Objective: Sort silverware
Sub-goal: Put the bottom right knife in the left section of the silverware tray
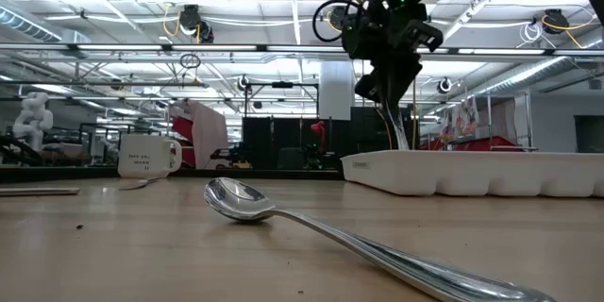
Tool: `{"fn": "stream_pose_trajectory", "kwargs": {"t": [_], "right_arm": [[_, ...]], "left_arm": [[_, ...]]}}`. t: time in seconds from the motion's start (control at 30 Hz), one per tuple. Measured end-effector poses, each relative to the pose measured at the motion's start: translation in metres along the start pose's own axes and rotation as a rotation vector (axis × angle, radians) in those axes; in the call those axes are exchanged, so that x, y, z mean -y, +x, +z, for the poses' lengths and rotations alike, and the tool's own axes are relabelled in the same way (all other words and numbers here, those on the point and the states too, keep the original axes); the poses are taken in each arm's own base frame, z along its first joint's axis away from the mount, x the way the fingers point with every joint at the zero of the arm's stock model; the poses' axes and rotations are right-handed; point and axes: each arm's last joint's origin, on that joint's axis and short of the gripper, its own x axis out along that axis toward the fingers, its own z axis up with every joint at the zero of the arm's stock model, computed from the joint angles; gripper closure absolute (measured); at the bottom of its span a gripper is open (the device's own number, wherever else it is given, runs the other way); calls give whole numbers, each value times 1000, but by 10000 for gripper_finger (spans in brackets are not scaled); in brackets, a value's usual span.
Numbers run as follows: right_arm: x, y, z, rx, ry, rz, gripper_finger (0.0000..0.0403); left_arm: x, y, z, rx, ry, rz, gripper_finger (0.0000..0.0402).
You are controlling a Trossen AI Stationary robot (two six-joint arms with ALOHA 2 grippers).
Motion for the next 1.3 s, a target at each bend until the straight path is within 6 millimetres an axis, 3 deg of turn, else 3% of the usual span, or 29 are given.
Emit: {"fn": "stream_pose_trajectory", "kwargs": {"t": [0.27,1.17,1.3], "right_arm": [[8,-1,5,10,-14,-116,270],[12,-3,9,47,-5,-179,272],[12,-4,10,43,4,-192,257]], "left_arm": [[0,0,0,2,1,1,369],[0,0,0,6,1,1,369],[0,0,0,6,1,1,369]]}}
